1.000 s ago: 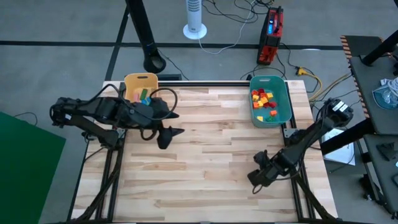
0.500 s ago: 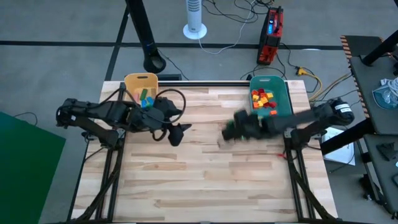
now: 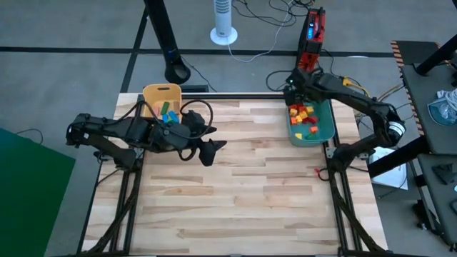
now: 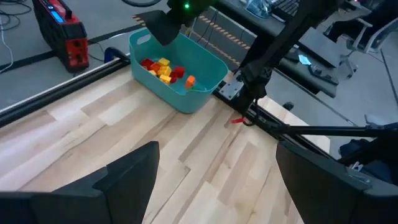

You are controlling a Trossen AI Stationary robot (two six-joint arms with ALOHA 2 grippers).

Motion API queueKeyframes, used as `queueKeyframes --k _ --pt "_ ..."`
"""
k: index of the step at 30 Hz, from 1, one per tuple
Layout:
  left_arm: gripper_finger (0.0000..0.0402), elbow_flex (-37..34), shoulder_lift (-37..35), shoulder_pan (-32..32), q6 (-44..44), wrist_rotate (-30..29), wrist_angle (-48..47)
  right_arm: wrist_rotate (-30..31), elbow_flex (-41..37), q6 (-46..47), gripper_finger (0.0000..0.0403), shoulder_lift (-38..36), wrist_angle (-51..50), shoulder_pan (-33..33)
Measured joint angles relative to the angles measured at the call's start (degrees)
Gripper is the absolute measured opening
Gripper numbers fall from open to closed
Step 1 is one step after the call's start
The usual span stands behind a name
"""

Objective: Sort blocks by size
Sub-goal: Put the green game piece into the blue bin, then return To Home Position

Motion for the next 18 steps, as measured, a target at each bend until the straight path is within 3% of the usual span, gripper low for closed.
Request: queueKeyframes --k 4,8,10,14,18 --pt "0.0311 0.0 0.0 0.0 0.2 0.0 0.2 -1.6 -0.4 1.9 0.0194 -0.2 -2.2 -1.4" --pt "0.0311 0.0 0.0 0.0 0.8 0.0 0.2 -2.4 0.1 3.1 0.0226 -1.5 -1.2 1.7" --pt "0.0311 0.0 0.0 0.0 1.7 0.0 0.2 -6.1 0.5 3.1 0.0242 -2.8 1.2 4.6" --pt "0.0311 0.0 0.0 0.0 2.1 0.0 0.3 -17.3 -0.4 -1.0 0.0265 -5.7 15.3 15.2" --pt "0.0311 0.0 0.0 0.0 0.5 0.1 1.3 -17.9 -1.2 -3.9 0.0280 -6.7 33.0 28.3"
